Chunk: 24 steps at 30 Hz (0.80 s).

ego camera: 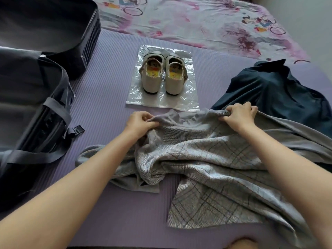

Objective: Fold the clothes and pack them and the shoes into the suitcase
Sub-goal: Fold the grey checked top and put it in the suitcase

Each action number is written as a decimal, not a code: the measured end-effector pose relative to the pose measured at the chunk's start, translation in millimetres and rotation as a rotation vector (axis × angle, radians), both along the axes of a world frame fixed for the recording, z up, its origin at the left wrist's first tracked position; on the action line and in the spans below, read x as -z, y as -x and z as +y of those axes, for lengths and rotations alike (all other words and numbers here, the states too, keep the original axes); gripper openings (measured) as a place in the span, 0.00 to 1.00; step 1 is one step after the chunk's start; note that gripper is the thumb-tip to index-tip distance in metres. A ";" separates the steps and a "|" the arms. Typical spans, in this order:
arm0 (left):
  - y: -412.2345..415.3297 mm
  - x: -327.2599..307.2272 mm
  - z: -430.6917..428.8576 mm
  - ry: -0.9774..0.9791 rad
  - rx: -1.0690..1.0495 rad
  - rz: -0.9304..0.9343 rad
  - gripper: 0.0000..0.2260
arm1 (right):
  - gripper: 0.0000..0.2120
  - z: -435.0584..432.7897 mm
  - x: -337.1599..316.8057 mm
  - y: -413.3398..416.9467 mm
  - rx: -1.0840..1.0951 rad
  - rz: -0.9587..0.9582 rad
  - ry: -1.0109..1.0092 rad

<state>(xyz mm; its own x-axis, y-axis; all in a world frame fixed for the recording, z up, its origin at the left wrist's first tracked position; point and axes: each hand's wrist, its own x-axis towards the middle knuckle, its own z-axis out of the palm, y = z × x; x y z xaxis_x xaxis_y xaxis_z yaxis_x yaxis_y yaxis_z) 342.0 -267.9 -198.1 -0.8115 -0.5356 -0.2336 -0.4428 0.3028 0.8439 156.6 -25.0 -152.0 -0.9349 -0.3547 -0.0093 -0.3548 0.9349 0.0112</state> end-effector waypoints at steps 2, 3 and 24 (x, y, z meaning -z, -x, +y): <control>-14.6 -1.1 -14.8 0.006 -0.125 0.087 0.05 | 0.09 -1.9 -6.1 -3.1 -0.079 0.020 0.105; -21.4 -4.3 -21.8 0.045 -0.180 0.110 0.05 | 0.06 -4.2 -11.6 -4.2 -0.122 0.015 0.191; 75.2 -46.9 -182.5 0.398 -0.468 0.102 0.17 | 0.20 -194.0 -47.2 79.3 0.184 -0.060 0.500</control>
<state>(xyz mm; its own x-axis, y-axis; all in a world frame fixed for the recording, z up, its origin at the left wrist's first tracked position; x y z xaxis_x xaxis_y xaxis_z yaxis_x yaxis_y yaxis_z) 266.8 -450.4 -151.2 -0.4769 -0.8703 0.1230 -0.5282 0.3956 0.7513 77.3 -219.0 -104.9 -0.9851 -0.1598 0.0637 -0.1709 0.8676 -0.4669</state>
